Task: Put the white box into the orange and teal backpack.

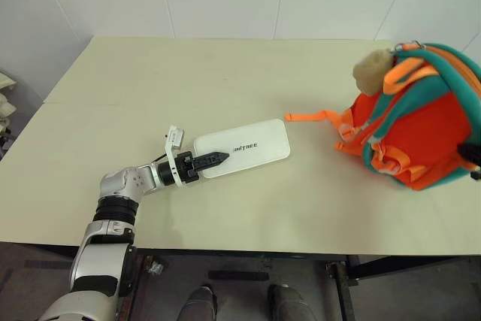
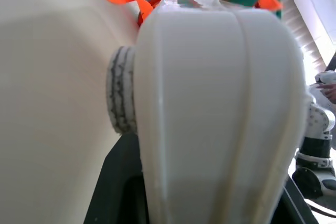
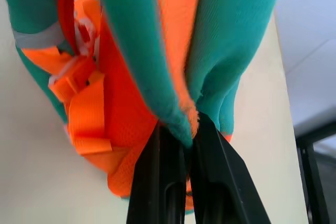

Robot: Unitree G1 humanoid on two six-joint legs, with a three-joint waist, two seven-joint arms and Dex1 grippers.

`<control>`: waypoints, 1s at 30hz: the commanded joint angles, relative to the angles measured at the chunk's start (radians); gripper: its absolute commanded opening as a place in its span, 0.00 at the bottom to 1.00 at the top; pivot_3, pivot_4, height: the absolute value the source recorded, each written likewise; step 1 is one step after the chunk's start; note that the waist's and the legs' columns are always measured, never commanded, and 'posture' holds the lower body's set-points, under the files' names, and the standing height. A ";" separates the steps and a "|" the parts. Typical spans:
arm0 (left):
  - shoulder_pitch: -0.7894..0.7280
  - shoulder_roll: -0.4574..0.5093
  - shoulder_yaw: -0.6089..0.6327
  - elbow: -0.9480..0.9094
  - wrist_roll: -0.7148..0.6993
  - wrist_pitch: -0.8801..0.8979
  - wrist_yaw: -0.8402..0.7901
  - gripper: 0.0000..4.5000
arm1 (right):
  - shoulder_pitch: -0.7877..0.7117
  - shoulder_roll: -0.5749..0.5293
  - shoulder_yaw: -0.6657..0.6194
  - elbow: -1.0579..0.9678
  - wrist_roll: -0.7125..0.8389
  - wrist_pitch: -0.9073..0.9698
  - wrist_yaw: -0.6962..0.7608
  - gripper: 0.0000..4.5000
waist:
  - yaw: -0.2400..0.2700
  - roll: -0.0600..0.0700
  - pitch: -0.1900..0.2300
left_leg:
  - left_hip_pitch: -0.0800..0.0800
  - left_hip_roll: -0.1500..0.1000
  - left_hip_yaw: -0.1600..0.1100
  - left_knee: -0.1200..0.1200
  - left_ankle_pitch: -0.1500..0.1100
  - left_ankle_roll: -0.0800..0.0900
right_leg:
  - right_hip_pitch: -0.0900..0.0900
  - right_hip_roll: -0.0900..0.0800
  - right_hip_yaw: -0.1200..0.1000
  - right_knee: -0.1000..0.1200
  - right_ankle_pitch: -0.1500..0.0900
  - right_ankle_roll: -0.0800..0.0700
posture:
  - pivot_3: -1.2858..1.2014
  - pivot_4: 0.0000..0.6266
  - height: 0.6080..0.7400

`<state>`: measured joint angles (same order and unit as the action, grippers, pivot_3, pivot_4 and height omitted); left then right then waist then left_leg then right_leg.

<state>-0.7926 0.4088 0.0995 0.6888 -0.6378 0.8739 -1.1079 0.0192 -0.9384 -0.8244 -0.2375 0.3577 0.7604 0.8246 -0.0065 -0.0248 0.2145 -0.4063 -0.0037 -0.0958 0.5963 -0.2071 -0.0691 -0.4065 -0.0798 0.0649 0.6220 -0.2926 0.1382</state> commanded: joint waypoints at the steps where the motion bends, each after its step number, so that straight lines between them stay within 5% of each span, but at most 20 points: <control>1: -0.032 -0.005 0.007 0.012 0.013 -0.021 -0.041 0.28 | 0.017 -0.001 -0.098 -0.009 0.019 -0.046 0.000 0.01 | -0.005 0.000 0.000 | 0.000 0.000 0.000 0.000 0.000 0.000 | 0.000 0.000 0.000 0.000 0.000 0.000 | 0.52 0.24 1.00; 3: -0.038 -0.008 0.009 0.022 0.022 -0.024 -0.048 0.28 | 0.028 0.012 -0.087 0.013 0.015 -0.060 -0.017 0.01 | -0.009 0.000 0.000 | 0.000 0.000 0.000 0.001 0.000 0.000 | 0.000 0.000 0.000 0.000 0.000 0.000 | 0.52 0.24 1.00; 6: -0.047 -0.004 0.011 0.024 0.028 -0.020 -0.056 0.28 | 0.032 0.028 -0.031 0.021 -0.006 -0.102 -0.044 0.18 | -0.014 0.000 0.000 | 0.001 0.000 0.000 0.001 0.001 0.000 | 0.001 0.000 0.000 0.000 0.001 -0.001 | 0.52 0.24 1.00; 17: -0.053 0.000 0.023 0.031 0.042 -0.020 -0.064 0.28 | 0.044 0.013 -0.109 -0.052 0.023 -0.074 -0.087 1.00 | -0.020 0.000 0.000 | 0.001 0.001 0.000 0.002 0.002 0.000 | 0.001 0.000 0.000 0.000 0.003 -0.001 | 0.52 0.24 1.00; 26: -0.067 0.003 0.019 0.054 0.057 -0.014 -0.080 0.28 | 0.206 -0.025 -0.320 -0.196 0.090 0.059 0.026 1.00 | -0.019 0.000 0.000 | 0.001 0.000 0.000 0.001 0.002 0.001 | 0.002 0.000 0.000 -0.002 0.004 0.000 | 0.52 0.24 1.00; 30: -0.083 0.011 0.019 0.090 0.074 -0.037 -0.089 0.28 | 0.208 0.022 -0.325 -0.372 0.297 0.243 0.038 1.00 | -0.024 -0.001 0.000 | 0.001 0.001 0.000 0.002 0.001 0.001 | 0.003 0.000 0.000 -0.003 0.004 -0.001 | 0.52 0.24 1.00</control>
<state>-0.8484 0.4080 0.1040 0.7748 -0.5661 0.8549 -1.1717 0.2310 -0.9353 -1.1472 -0.5020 0.5468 0.9311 0.8575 -0.0303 -0.0260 0.2148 -0.4046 -0.0024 -0.0958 0.5979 -0.2056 -0.0685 -0.4030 -0.0794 0.0645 0.6187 -0.2889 0.1372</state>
